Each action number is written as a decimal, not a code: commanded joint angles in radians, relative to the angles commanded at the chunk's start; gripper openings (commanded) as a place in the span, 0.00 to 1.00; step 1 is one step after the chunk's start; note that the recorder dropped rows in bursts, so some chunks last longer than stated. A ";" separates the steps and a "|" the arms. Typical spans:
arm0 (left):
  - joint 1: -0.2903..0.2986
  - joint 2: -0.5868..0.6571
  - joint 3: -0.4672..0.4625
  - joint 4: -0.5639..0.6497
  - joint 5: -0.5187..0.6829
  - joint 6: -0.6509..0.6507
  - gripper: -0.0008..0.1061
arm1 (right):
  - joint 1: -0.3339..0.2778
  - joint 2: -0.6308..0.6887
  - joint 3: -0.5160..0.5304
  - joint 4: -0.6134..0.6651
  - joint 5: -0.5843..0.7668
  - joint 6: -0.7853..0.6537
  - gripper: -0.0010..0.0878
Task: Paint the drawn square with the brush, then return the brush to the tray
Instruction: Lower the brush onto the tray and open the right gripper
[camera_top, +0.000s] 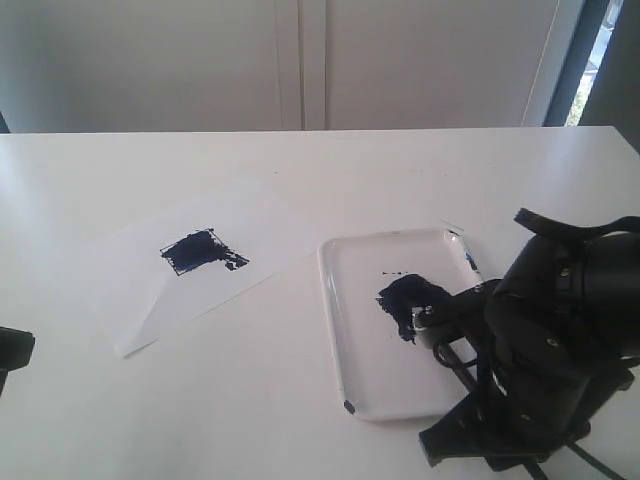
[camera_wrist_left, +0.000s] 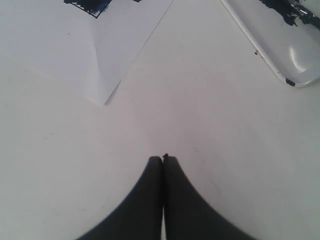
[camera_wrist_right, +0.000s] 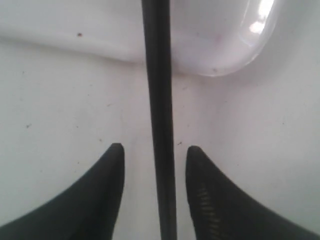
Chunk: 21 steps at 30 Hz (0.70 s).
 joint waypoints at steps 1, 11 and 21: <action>0.000 0.000 0.000 -0.004 0.000 0.000 0.01 | 0.012 -0.026 0.000 0.004 -0.037 -0.011 0.51; 0.000 -0.122 0.000 -0.194 -0.011 0.134 0.01 | 0.069 -0.476 0.013 -0.147 -0.366 0.008 0.50; 0.000 -0.195 0.000 -0.205 -0.126 0.136 0.01 | 0.061 -0.709 0.030 -0.411 -0.721 0.008 0.47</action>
